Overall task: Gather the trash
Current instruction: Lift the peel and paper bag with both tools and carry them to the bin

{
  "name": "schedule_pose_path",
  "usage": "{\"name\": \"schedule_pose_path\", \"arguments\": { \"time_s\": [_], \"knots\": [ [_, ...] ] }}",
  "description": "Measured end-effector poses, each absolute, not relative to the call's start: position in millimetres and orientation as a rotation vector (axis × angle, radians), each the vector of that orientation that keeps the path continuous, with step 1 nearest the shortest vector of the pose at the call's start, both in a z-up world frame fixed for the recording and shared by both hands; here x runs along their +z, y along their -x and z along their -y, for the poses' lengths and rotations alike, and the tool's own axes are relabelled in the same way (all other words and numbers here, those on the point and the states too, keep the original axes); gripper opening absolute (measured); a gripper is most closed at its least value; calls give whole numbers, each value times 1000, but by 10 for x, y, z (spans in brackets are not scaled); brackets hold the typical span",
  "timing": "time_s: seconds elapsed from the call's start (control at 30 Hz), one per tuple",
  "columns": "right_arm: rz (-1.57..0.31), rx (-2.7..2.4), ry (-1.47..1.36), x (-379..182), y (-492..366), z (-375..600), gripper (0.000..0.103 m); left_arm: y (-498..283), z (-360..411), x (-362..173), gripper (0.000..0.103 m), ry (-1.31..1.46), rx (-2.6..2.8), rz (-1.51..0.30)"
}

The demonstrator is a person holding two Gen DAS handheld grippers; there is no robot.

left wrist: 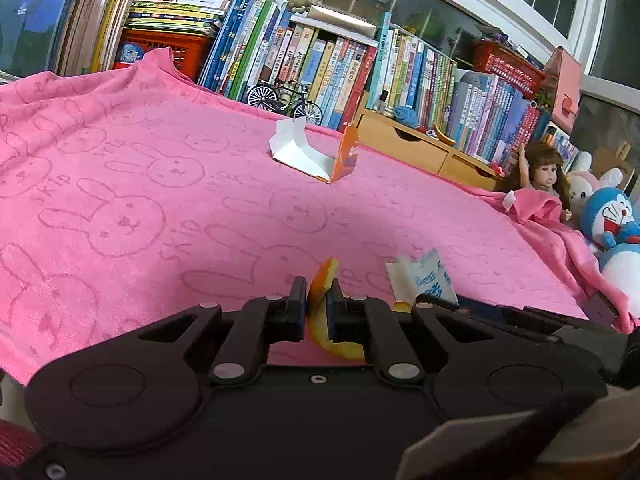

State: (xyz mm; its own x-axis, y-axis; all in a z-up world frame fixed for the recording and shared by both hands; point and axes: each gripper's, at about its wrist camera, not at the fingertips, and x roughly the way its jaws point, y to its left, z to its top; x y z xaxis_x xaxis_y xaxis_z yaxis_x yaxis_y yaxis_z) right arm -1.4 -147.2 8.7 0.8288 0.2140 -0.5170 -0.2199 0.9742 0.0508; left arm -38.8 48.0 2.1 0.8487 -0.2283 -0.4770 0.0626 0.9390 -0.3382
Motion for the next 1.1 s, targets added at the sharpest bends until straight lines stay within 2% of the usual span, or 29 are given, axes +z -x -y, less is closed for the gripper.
{"name": "schedule_pose_path", "arguments": {
  "time_s": [0.5,0.87,1.1],
  "knots": [
    [-511,279,-80,184,830,1862,22,870,-291,-35,9,303,-222,-589],
    [-450,288,-119,370,943,2000,20,998,-203,27,10,267,-220,-578],
    [-474,340,-151,410,1194,2063,20,1111,-199,46,10,269,-243,-599]
  ]
}}
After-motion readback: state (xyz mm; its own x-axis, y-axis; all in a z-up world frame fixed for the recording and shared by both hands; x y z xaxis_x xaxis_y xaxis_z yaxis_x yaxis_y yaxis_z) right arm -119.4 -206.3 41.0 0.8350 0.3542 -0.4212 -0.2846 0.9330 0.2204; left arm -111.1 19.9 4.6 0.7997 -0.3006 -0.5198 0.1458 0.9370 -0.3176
